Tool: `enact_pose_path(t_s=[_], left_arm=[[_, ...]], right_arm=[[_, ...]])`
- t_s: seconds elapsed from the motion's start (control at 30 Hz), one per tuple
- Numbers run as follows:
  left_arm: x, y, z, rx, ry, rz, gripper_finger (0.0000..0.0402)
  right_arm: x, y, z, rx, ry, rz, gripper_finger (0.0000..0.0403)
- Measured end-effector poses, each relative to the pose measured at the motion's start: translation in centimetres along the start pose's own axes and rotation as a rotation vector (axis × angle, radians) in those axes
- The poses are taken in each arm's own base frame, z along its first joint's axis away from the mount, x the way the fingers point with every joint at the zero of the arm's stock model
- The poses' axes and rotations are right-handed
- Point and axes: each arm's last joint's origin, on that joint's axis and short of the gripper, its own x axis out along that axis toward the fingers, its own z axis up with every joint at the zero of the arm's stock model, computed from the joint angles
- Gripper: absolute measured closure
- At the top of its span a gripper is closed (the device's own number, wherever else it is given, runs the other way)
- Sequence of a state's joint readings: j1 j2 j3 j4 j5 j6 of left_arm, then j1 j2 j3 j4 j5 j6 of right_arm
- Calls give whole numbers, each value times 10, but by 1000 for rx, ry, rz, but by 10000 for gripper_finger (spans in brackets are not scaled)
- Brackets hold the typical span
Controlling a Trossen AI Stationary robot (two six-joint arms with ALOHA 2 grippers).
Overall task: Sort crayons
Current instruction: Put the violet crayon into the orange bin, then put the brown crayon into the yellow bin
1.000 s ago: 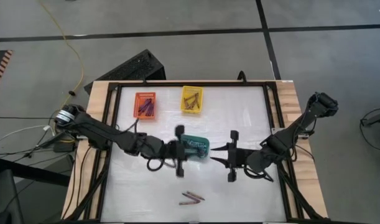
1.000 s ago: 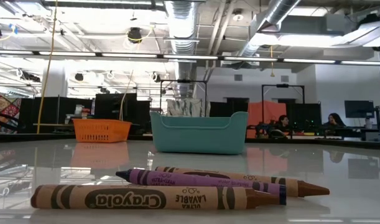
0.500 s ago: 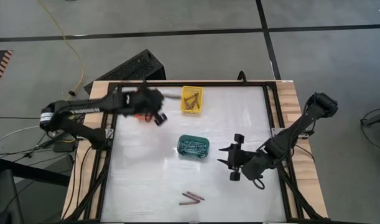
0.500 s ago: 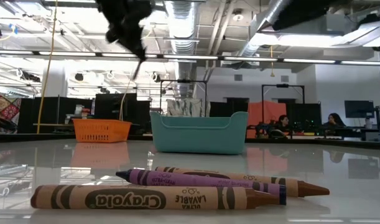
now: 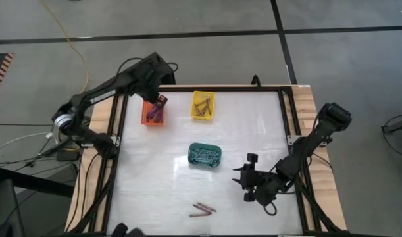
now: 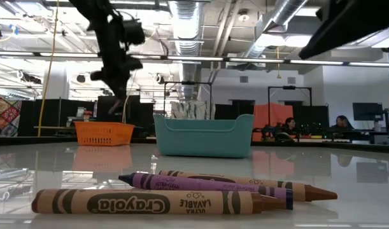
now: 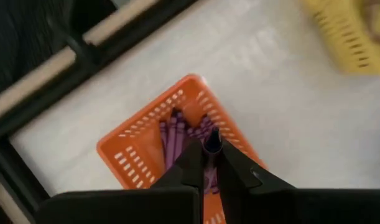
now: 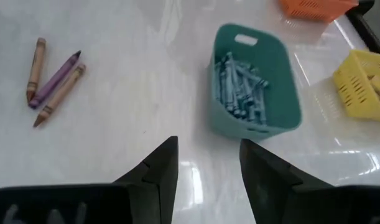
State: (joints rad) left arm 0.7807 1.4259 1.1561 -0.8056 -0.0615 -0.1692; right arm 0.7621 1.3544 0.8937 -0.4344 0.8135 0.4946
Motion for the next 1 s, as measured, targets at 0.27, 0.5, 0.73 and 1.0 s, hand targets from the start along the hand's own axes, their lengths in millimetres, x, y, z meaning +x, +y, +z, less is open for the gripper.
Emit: enact_pose_path(t_s=[0.27, 0.5, 0.73, 1.0], left_arm=[[57, 14, -4, -59, 244, -7, 392], [75, 19, -14, -89, 388, 38, 380], [71, 19, -14, -108, 381, 56, 286], [32, 3, -12, -34, 256, -13, 220]], right_arm=[[3, 16, -13, 22, 33, 9, 235], [3, 20, -16, 30, 36, 17, 235], [3, 21, -15, 44, 31, 19, 235], [4, 23, -15, 47, 41, 53, 235]])
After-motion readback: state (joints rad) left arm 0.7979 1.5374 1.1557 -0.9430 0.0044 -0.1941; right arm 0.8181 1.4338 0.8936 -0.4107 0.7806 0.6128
